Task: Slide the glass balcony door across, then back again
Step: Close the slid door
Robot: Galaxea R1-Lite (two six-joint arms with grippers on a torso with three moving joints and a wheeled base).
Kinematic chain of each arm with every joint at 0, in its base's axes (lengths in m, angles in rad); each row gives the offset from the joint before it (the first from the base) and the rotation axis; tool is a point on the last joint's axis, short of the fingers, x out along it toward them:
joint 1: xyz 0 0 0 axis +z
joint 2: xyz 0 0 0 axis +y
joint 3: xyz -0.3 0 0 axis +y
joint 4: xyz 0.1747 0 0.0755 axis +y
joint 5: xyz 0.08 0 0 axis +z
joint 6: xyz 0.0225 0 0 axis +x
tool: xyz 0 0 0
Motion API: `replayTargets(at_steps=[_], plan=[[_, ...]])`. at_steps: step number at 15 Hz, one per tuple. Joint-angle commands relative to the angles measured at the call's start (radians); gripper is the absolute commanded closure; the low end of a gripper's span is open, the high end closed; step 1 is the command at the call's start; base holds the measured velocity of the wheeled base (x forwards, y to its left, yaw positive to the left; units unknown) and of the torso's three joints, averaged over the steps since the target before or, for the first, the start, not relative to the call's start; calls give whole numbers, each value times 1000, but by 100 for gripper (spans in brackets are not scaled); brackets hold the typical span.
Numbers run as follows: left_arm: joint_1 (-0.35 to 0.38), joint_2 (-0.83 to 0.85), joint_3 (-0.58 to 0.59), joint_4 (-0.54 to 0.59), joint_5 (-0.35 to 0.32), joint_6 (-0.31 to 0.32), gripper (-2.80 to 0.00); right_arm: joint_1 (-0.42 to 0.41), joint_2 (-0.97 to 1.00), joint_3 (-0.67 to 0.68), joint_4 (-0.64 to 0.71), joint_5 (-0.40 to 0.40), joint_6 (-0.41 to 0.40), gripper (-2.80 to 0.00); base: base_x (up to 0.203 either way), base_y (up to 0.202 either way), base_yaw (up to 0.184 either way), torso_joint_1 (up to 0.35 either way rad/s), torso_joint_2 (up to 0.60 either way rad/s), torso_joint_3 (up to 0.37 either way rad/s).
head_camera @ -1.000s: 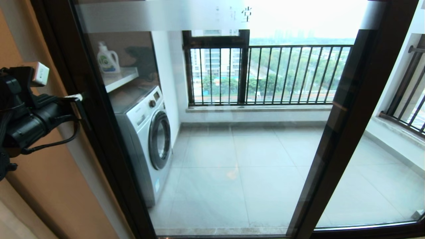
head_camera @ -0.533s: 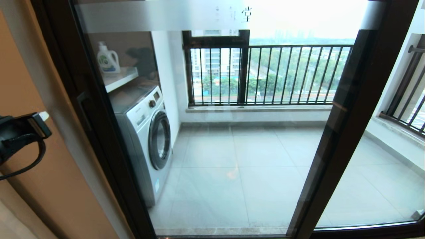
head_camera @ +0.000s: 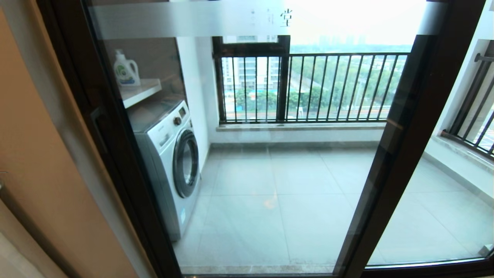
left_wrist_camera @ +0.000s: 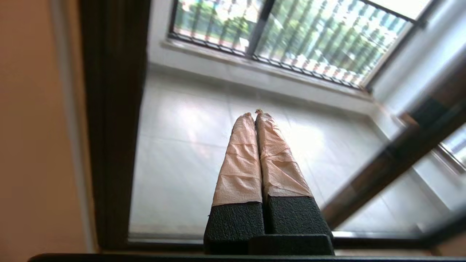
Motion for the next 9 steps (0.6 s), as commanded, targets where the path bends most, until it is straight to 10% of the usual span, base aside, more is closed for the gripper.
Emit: replayTargets(at_steps=[1, 9], plan=[[0, -156, -19, 102, -55, 6, 0, 0, -1, 3, 0, 1, 0, 0, 0, 0, 0, 0, 0, 0], [44, 641, -109, -267, -99, 183, 0, 0, -1, 3, 0, 1, 0, 0, 0, 0, 0, 0, 0, 0]])
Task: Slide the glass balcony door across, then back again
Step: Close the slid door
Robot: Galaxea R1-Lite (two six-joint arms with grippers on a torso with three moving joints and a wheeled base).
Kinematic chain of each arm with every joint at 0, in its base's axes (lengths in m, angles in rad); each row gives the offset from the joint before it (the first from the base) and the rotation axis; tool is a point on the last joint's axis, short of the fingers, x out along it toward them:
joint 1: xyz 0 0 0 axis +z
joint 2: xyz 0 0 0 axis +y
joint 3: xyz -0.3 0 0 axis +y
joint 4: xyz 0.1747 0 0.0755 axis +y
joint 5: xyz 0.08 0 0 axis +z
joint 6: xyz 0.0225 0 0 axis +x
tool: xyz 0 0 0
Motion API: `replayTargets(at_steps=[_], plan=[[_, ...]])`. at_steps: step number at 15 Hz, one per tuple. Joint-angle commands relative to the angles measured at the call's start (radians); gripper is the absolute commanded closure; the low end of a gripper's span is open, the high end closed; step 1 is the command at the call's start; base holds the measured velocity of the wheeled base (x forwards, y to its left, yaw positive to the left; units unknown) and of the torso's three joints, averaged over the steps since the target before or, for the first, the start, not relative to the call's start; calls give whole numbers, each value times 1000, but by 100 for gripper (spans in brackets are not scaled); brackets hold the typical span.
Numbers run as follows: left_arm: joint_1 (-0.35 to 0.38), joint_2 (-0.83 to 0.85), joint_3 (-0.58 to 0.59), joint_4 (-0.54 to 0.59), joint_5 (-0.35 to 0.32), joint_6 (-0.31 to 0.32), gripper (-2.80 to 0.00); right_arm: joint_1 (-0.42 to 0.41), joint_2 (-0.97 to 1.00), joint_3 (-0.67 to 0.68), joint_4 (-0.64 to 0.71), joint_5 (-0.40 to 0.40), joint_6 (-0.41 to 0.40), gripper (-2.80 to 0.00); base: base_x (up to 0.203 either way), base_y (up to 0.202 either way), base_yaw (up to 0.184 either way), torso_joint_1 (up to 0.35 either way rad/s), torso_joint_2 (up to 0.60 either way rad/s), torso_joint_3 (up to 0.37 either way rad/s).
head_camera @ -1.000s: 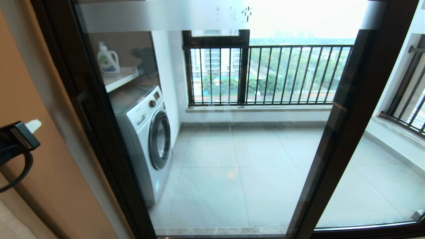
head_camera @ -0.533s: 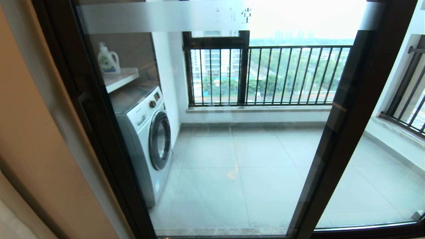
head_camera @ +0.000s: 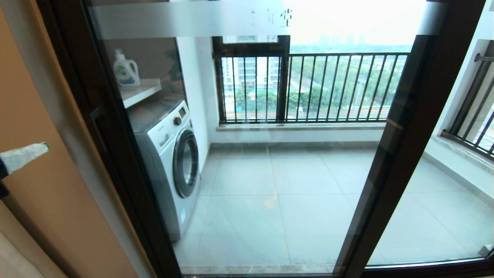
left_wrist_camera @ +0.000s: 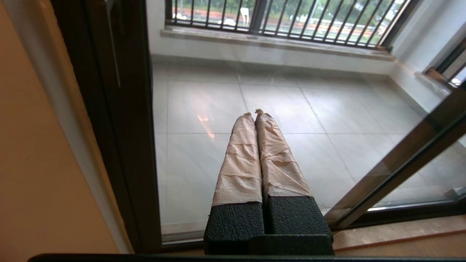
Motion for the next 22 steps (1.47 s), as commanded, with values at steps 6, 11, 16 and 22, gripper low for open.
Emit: replayTargets(at_steps=[6, 11, 16, 22], plan=[[87, 811, -192, -570, 59, 104, 0, 0, -1, 3, 0, 1, -1, 0, 0, 0, 0, 0, 0, 0], [137, 858, -230, -593, 71, 153, 0, 0, -1, 3, 0, 1, -1, 0, 0, 0, 0, 0, 0, 0], [138, 894, -271, -591, 77, 153, 0, 0, -1, 3, 0, 1, -1, 0, 0, 0, 0, 0, 0, 0], [103, 895, -273, -582, 84, 153, 0, 0, -1, 3, 0, 1, -1, 0, 0, 0, 0, 0, 0, 0]])
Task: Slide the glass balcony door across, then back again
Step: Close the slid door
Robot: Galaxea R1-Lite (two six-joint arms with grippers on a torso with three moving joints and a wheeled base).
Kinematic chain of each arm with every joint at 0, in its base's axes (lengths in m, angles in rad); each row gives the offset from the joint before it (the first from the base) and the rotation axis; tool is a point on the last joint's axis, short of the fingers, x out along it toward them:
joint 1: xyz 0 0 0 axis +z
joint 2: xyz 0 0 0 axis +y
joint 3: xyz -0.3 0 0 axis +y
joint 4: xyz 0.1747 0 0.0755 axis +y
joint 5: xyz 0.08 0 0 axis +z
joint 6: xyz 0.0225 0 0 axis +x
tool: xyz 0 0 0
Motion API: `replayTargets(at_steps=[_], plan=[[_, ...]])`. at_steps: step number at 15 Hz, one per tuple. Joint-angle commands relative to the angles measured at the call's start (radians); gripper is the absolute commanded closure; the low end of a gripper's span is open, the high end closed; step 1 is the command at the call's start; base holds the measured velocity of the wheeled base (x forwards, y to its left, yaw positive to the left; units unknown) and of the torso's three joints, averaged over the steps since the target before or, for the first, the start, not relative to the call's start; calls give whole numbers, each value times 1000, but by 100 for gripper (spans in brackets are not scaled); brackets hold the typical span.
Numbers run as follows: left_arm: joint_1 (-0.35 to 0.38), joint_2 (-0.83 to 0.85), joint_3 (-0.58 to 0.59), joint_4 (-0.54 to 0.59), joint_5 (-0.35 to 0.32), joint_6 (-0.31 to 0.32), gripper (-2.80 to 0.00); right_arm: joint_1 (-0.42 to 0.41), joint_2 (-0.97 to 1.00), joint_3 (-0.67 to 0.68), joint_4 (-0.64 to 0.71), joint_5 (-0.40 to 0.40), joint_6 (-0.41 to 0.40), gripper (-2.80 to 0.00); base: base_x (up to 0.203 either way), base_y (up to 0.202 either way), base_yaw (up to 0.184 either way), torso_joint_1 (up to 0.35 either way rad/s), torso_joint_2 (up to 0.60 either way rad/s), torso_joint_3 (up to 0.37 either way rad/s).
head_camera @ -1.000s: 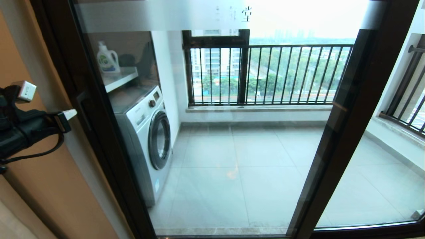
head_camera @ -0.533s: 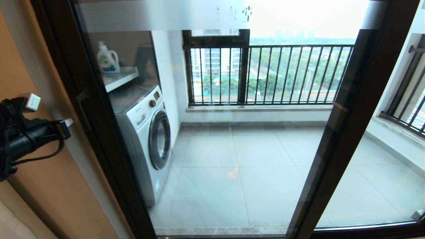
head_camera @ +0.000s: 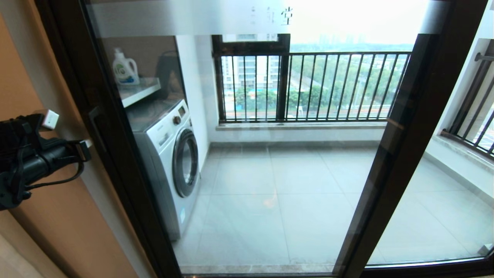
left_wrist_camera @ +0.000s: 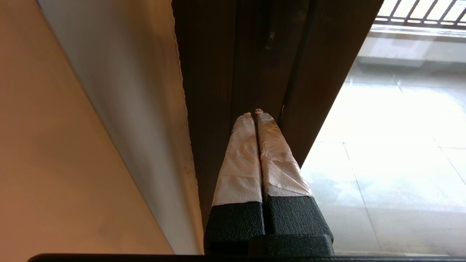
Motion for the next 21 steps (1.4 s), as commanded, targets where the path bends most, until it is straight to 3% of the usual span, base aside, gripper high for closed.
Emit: replayTargets(at_steps=[1, 7, 19, 21], plan=[[-12, -1, -1, -1, -1, 0, 0, 0, -2, 3, 0, 1, -1, 0, 0, 0, 0, 0, 0, 0], [-77, -19, 8, -2, 54, 0, 0, 0, -2, 3, 0, 1, 0, 0, 0, 0, 0, 0, 0, 0], [-141, -78, 14, 52, 63, -3, 0, 0, -2, 3, 0, 1, 0, 0, 0, 0, 0, 0, 0, 0], [-162, -74, 12, 54, 115, -3, 0, 0, -2, 3, 0, 1, 0, 0, 0, 0, 0, 0, 0, 0]])
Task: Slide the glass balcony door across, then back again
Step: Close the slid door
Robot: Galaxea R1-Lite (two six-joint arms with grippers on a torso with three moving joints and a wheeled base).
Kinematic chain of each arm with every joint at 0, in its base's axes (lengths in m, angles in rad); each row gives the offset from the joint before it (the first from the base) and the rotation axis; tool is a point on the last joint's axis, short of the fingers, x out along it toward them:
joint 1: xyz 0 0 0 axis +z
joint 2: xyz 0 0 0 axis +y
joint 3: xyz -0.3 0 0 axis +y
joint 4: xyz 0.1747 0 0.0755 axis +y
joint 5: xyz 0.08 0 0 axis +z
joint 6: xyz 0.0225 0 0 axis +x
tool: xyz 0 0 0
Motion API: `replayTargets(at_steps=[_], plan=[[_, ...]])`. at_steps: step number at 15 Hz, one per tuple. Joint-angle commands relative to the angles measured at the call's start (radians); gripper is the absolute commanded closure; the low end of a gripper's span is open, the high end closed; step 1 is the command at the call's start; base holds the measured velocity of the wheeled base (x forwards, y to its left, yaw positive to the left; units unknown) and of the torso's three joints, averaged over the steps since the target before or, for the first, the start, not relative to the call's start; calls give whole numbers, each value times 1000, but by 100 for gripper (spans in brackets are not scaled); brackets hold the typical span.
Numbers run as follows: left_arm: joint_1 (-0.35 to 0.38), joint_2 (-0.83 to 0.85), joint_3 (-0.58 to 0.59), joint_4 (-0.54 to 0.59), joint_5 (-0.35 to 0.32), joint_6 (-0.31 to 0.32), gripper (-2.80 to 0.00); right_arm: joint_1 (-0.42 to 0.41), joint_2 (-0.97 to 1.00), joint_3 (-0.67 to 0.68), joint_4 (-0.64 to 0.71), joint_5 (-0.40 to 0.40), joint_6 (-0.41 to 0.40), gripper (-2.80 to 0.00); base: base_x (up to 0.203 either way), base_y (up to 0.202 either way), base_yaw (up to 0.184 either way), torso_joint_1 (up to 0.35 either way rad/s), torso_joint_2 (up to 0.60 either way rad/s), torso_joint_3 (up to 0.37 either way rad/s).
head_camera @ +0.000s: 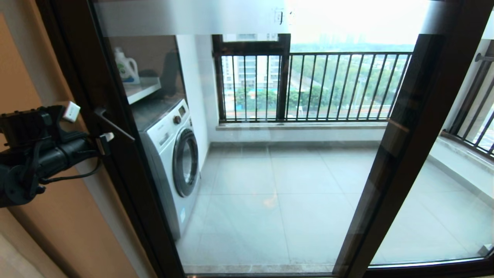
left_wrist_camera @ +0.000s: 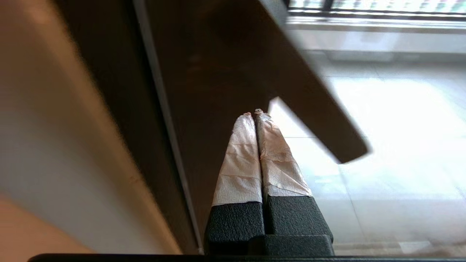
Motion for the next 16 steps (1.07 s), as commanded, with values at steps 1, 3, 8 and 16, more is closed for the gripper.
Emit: replayTargets(at_steps=[1, 3, 8, 16], plan=[[-8, 2, -13, -4, 24, -1, 0, 1, -2, 3, 0, 1, -1, 0, 0, 0, 0, 0, 0, 0], [-3, -4, -2, -4, 26, -1, 0, 1, -2, 3, 0, 1, -1, 0, 0, 0, 0, 0, 0, 0], [36, -16, 2, -6, 22, 2, 0, 1, -2, 3, 0, 1, -1, 0, 0, 0, 0, 0, 0, 0], [70, -56, 68, 13, -24, 68, 0, 1, -2, 3, 0, 1, -1, 0, 0, 0, 0, 0, 0, 0]])
